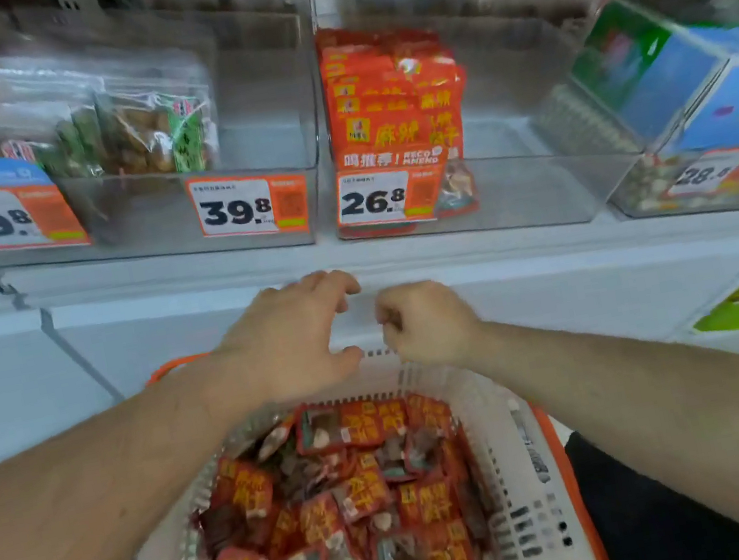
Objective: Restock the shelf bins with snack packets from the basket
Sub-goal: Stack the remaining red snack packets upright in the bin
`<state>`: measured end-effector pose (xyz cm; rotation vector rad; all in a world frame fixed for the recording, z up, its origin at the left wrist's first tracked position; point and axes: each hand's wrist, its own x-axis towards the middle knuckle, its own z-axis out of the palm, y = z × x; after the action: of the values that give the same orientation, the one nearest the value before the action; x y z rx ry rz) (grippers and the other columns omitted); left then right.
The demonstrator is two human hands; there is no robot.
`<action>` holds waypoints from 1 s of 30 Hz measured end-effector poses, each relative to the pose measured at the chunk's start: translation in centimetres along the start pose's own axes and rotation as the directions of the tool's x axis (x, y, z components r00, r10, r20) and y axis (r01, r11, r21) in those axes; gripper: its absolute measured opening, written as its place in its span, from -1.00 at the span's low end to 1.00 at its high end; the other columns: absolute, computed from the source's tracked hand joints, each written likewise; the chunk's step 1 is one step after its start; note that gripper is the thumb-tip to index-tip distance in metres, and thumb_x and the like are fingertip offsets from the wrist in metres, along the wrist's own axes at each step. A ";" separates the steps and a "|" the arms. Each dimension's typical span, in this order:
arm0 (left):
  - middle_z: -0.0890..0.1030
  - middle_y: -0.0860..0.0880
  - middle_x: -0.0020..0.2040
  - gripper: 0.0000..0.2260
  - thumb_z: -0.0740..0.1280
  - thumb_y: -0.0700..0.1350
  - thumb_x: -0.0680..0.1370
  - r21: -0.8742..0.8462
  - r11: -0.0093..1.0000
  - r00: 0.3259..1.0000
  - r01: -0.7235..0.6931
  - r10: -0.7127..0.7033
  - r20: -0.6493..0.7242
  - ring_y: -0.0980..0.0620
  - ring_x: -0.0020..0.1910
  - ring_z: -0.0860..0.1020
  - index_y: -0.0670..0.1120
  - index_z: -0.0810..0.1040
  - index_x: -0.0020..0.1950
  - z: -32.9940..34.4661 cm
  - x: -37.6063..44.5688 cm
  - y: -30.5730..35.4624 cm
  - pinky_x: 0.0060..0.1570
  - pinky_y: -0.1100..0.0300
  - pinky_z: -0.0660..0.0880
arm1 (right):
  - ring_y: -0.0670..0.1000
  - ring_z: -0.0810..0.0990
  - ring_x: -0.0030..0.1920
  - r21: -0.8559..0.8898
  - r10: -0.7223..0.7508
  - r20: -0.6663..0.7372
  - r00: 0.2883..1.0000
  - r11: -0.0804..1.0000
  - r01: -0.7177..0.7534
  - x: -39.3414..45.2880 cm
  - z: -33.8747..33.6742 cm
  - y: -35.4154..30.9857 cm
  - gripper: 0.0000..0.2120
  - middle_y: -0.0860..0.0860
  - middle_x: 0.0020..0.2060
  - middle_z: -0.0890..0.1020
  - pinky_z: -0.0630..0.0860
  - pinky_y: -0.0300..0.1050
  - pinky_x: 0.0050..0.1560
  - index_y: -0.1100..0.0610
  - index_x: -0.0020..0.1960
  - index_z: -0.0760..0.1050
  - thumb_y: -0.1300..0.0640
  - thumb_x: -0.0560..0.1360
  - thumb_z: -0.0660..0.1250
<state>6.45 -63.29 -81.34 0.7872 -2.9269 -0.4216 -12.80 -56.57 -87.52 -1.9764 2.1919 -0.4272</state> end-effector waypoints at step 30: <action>0.42 -0.05 0.37 -0.40 0.36 0.09 0.51 -0.248 0.944 0.938 0.220 -0.134 0.320 -0.05 0.27 0.47 -0.02 0.25 0.48 4.1 -0.5 0.2 0.23 0.06 0.46 | -0.11 0.58 -0.21 0.077 0.211 0.159 0.965 0.971 -0.225 -3.5 1.5 2.3 -0.88 -0.10 -0.29 0.64 0.44 -0.27 -0.17 0.00 -0.20 0.65 0.21 0.40 0.41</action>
<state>6.20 -61.83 -85.20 1.0297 -2.9643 -1.0326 -14.09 -53.10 -89.87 -1.6391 2.2181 -0.3327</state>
